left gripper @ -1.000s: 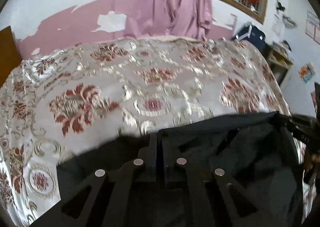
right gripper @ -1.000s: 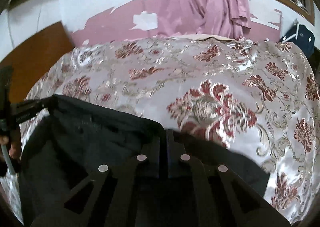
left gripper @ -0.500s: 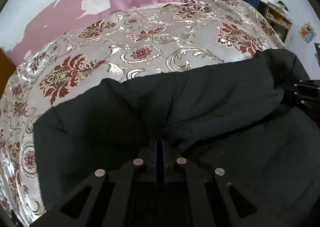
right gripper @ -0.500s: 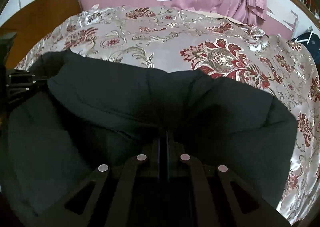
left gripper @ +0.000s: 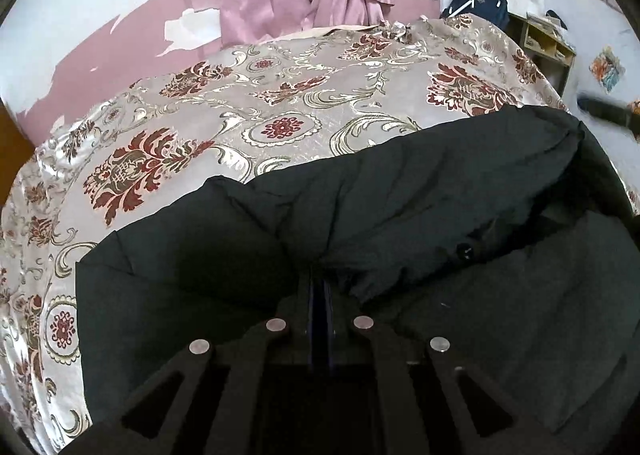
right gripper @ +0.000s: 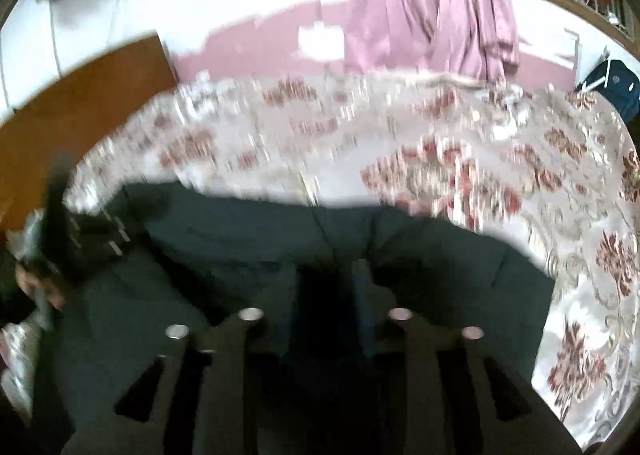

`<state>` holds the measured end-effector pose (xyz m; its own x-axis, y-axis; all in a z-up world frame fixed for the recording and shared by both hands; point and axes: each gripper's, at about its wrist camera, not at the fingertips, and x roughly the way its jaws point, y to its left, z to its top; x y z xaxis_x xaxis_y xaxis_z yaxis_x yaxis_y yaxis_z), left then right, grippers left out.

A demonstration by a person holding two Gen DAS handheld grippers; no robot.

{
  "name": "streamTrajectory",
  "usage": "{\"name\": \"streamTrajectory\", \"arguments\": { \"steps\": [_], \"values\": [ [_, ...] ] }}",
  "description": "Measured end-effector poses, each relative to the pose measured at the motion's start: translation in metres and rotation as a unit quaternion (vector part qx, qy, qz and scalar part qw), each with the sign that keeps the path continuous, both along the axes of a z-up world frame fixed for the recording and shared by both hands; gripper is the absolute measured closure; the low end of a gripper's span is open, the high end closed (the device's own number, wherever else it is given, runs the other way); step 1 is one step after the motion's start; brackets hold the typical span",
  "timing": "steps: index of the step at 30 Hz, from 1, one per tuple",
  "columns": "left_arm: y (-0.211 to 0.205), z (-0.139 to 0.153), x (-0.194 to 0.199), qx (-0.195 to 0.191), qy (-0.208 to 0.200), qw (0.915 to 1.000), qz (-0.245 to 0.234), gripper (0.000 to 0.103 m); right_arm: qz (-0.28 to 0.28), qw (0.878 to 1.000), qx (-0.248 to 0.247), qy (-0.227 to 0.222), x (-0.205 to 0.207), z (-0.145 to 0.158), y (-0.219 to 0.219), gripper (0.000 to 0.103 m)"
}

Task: Fold large clothes
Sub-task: 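Fold the hem up toward the collar with both grippers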

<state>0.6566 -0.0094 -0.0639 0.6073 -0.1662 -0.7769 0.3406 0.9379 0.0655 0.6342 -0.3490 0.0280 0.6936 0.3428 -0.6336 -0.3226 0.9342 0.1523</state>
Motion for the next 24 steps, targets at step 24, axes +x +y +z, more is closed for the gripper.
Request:
{"name": "streamTrajectory", "arguments": {
  "steps": [24],
  "values": [
    [-0.052, 0.037, 0.032, -0.072, 0.096, 0.9797, -0.161, 0.077, 0.103, 0.971, -0.037, 0.214, 0.066, -0.058, 0.054, 0.065]
  ]
}}
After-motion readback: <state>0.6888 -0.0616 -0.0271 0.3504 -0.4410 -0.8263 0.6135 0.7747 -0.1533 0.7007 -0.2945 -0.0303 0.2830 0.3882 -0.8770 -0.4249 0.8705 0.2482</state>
